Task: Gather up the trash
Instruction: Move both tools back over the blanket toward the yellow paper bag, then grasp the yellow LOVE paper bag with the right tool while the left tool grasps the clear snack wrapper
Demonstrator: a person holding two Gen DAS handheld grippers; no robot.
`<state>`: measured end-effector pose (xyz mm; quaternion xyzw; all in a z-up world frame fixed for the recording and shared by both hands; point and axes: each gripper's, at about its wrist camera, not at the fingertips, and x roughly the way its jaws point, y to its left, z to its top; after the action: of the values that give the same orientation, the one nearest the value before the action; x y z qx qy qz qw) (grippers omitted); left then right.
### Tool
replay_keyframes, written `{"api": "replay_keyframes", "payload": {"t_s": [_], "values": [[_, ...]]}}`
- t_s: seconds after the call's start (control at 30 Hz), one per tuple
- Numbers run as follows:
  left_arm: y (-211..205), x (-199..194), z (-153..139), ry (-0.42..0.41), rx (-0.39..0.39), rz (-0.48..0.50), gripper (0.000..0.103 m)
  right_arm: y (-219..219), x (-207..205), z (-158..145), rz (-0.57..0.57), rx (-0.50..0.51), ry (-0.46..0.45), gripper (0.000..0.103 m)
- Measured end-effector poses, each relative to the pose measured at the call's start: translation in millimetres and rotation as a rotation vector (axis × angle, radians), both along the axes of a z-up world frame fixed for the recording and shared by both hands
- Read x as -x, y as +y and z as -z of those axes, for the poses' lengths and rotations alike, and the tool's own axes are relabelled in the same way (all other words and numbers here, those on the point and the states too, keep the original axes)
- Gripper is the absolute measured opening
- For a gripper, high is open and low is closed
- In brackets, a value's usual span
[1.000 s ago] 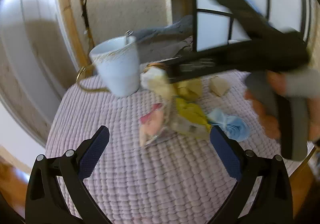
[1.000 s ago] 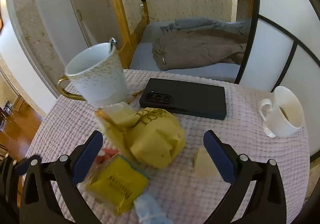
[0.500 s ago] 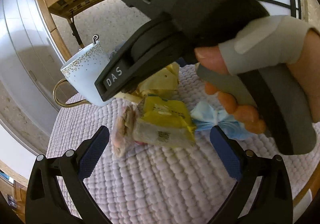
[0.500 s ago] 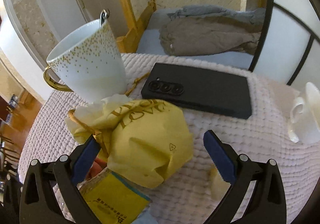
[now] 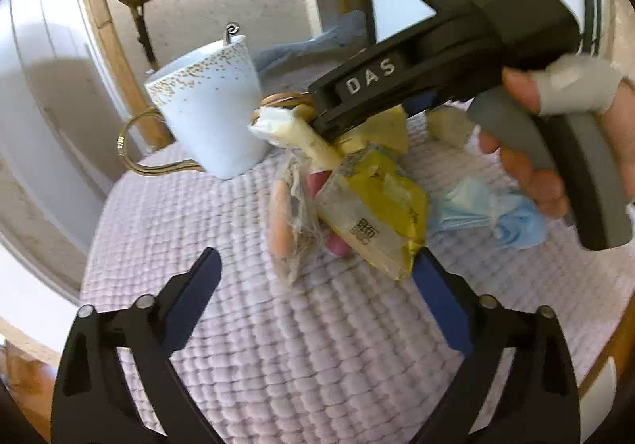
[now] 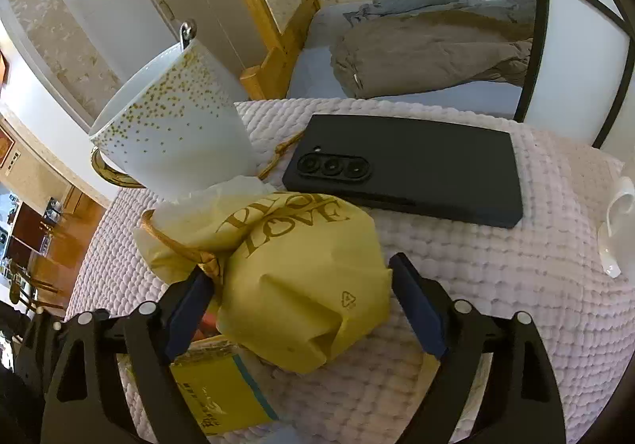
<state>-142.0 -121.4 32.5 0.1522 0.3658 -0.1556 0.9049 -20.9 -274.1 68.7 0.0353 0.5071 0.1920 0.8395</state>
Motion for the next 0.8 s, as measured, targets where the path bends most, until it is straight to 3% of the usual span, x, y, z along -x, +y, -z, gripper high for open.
{"api": "replay_keyframes", "payload": {"t_s": [0.1,0.23,0.5,0.8], "values": [[6,-6,-2,0.024,0.044,0.023,0.083,0,0,0,-0.002,-0.016,0.009,0.077],[7,-12,0,0.055,0.067,0.043,0.083,0,0,0,0.000,-0.015,0.013,0.077],[-15,2,4,-0.023,-0.079,0.035,0.089,1,3,0,-0.003,-0.010,0.008,0.077],[22,5,-6,0.029,0.026,0.005,0.089,0,9,1,-0.005,-0.007,0.006,0.077]]}}
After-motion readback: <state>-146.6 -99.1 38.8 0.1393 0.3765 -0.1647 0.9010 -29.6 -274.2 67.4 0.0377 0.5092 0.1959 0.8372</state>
